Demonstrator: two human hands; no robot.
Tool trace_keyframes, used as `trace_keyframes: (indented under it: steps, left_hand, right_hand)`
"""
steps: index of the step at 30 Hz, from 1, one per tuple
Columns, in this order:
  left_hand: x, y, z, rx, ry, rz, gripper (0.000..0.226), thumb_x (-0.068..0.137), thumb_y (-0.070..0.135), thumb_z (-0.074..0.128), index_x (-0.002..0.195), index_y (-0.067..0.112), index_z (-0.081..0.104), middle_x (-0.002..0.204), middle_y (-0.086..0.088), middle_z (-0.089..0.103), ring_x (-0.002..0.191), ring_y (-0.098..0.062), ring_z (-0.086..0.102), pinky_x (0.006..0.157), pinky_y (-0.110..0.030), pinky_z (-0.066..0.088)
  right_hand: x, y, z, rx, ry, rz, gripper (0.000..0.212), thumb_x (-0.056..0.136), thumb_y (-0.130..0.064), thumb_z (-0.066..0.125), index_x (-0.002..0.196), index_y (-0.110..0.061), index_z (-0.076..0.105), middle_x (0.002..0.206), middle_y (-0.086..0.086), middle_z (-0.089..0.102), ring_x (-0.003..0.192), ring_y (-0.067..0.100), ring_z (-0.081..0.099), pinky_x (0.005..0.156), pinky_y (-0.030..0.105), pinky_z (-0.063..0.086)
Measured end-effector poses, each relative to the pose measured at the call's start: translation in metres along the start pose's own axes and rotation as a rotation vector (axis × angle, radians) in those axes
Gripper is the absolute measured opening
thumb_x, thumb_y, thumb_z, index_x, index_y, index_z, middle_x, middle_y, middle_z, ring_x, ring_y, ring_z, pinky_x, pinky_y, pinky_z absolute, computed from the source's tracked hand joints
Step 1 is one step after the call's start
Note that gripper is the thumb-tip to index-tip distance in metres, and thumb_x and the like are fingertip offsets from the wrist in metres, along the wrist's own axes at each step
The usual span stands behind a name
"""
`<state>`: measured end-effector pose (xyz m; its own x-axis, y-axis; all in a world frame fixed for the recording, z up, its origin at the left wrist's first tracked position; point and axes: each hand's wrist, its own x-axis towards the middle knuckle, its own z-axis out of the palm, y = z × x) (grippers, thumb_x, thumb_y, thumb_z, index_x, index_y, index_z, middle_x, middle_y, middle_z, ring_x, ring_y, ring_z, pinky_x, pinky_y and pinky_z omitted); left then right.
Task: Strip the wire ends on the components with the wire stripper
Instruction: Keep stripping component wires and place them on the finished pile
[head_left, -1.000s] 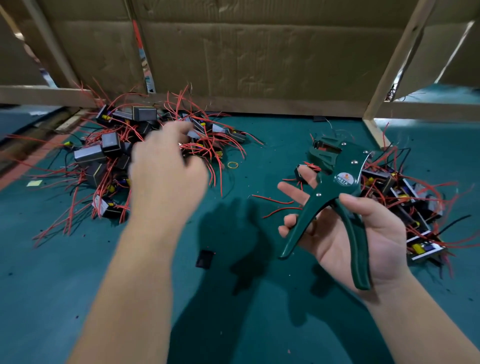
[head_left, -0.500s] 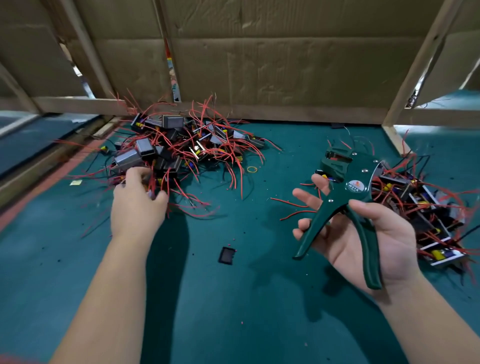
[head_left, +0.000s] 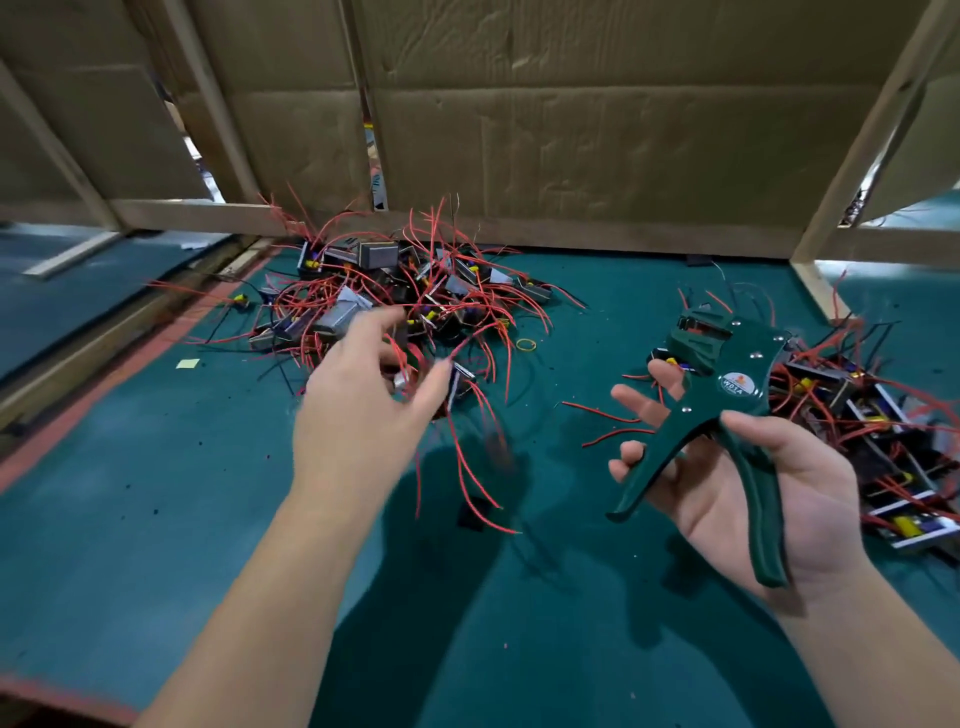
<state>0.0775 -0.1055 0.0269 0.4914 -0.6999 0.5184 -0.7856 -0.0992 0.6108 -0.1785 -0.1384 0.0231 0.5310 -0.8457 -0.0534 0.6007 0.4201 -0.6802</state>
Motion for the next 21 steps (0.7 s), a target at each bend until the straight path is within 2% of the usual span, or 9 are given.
trace_keyframes:
  steps: [2, 4, 6, 8, 10, 13, 15, 18, 21]
  left_hand:
    - [0.015, 0.002, -0.007, 0.188, 0.109, -0.012, 0.050, 0.080, 0.067, 0.047, 0.121, 0.040, 0.042, 0.085, 0.013, 0.063, 0.080, -0.019, 0.057, 0.065, -0.032, 0.038]
    - [0.040, -0.002, -0.009, 0.286, 0.199, -0.004, 0.054, 0.080, 0.064, 0.041, 0.124, 0.034, 0.044, 0.096, 0.004, 0.066, 0.094, -0.030, 0.057, 0.073, -0.038, 0.038]
    - [0.066, -0.007, -0.002, 0.380, 0.179, -0.013, 0.058, 0.078, 0.059, 0.047, 0.126, 0.028, 0.047, 0.114, -0.009, 0.059, 0.107, -0.037, 0.051, 0.086, -0.046, 0.038]
    - [0.086, -0.014, 0.012, 0.478, 0.015, -0.087, 0.068, 0.075, 0.064, 0.052, 0.133, 0.029, 0.043, 0.132, -0.015, 0.047, 0.120, -0.041, 0.041, 0.096, -0.052, 0.034]
    - [0.098, -0.025, 0.026, 0.534, -0.210, -0.169, 0.084, 0.073, 0.073, 0.055, 0.143, 0.036, 0.029, 0.148, -0.016, 0.030, 0.132, -0.043, 0.030, 0.103, -0.059, 0.028]
    - [0.110, -0.040, 0.038, 0.436, -0.379, -0.290, 0.100, 0.066, 0.080, 0.058, 0.147, 0.047, 0.009, 0.153, -0.013, 0.025, 0.135, -0.043, 0.028, 0.103, -0.060, 0.033]
    - [0.113, -0.043, 0.042, 0.365, -0.369, -0.322, 0.092, 0.067, 0.072, 0.064, 0.144, 0.047, 0.021, 0.147, -0.014, 0.033, 0.130, -0.044, 0.034, 0.099, -0.057, 0.039]
    - [0.107, -0.042, 0.046, 0.354, -0.324, -0.256, 0.039, 0.072, 0.043, 0.069, 0.109, 0.033, 0.062, 0.129, -0.013, 0.045, 0.114, -0.041, 0.047, 0.094, -0.048, 0.046]
    - [0.096, -0.042, 0.042, 0.295, -0.243, -0.157, 0.018, 0.074, 0.025, 0.072, 0.092, 0.024, 0.071, 0.117, -0.010, 0.055, 0.106, -0.031, 0.054, 0.091, -0.037, 0.045]
  right_hand:
    - [0.000, 0.000, -0.001, -0.005, 0.000, 0.001, 0.071, 0.066, -0.024, 0.055, 0.135, -0.008, 0.050, 0.129, 0.023, 0.058, 0.071, 0.031, 0.066, 0.070, 0.044, 0.057]
    - [0.001, 0.000, 0.000, 0.000, 0.001, 0.003, 0.077, 0.060, -0.025, 0.060, 0.135, -0.008, 0.051, 0.128, 0.023, 0.058, 0.071, 0.031, 0.066, 0.070, 0.044, 0.057]
    - [0.000, 0.000, 0.000, 0.002, 0.007, 0.007, 0.081, 0.056, -0.025, 0.064, 0.135, -0.008, 0.051, 0.128, 0.023, 0.058, 0.071, 0.032, 0.066, 0.070, 0.044, 0.058]
    - [0.001, 0.000, 0.001, 0.006, 0.012, 0.008, 0.084, 0.054, -0.025, 0.067, 0.134, -0.008, 0.052, 0.128, 0.024, 0.058, 0.072, 0.033, 0.066, 0.071, 0.044, 0.058]
    - [0.001, 0.001, 0.002, 0.015, 0.013, 0.010, 0.083, 0.053, -0.024, 0.068, 0.133, -0.008, 0.052, 0.128, 0.024, 0.058, 0.072, 0.033, 0.066, 0.070, 0.044, 0.058]
    - [0.000, 0.001, 0.003, 0.019, 0.015, 0.027, 0.081, 0.056, -0.023, 0.065, 0.134, -0.008, 0.052, 0.127, 0.025, 0.058, 0.072, 0.033, 0.066, 0.070, 0.044, 0.057]
    - [0.001, 0.002, 0.002, 0.026, 0.005, 0.033, 0.087, 0.052, -0.023, 0.076, 0.134, -0.007, 0.052, 0.126, 0.025, 0.058, 0.073, 0.034, 0.066, 0.072, 0.045, 0.057]
    - [0.001, 0.003, 0.002, 0.025, 0.004, 0.049, 0.092, 0.049, -0.023, 0.079, 0.134, -0.007, 0.051, 0.127, 0.026, 0.058, 0.074, 0.035, 0.066, 0.072, 0.046, 0.057]
    - [0.001, 0.005, 0.003, 0.042, -0.007, 0.071, 0.096, 0.045, -0.022, 0.083, 0.134, -0.008, 0.051, 0.128, 0.026, 0.056, 0.073, 0.036, 0.066, 0.072, 0.046, 0.057]
